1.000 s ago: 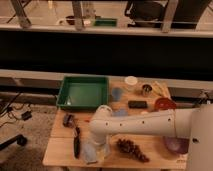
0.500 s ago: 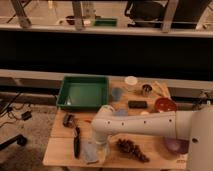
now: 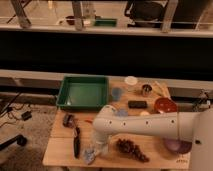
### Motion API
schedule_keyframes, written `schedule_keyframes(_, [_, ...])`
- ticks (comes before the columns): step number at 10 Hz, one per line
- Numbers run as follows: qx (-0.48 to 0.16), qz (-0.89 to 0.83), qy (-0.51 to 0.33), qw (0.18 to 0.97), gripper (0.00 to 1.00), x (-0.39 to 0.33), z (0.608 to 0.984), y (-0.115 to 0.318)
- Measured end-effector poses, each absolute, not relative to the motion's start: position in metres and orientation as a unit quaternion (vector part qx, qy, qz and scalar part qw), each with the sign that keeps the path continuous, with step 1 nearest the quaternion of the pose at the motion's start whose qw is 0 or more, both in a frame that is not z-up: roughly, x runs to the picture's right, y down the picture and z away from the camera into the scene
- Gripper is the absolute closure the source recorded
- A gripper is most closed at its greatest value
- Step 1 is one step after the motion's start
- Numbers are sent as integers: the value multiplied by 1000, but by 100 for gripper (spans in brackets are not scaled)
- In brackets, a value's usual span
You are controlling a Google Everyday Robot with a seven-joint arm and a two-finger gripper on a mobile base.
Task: Place towel in red bowl
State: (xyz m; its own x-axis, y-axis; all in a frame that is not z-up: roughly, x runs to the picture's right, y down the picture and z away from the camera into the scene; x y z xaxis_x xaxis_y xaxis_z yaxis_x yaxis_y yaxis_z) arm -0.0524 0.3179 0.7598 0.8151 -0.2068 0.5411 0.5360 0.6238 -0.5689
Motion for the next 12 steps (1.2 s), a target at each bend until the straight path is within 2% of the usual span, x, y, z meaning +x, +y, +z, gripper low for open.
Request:
schedule_keyframes(3, [-375, -211, -224, 874, 87, -53, 758, 316])
schedule_keyframes(5, [-372, -201, -245, 872, 87, -57, 744, 305])
schedule_keyframes(10, [-322, -190, -302, 877, 87, -65, 668, 223])
schedule_keyframes(12, [-308, -182, -306, 882, 87, -59, 666, 190])
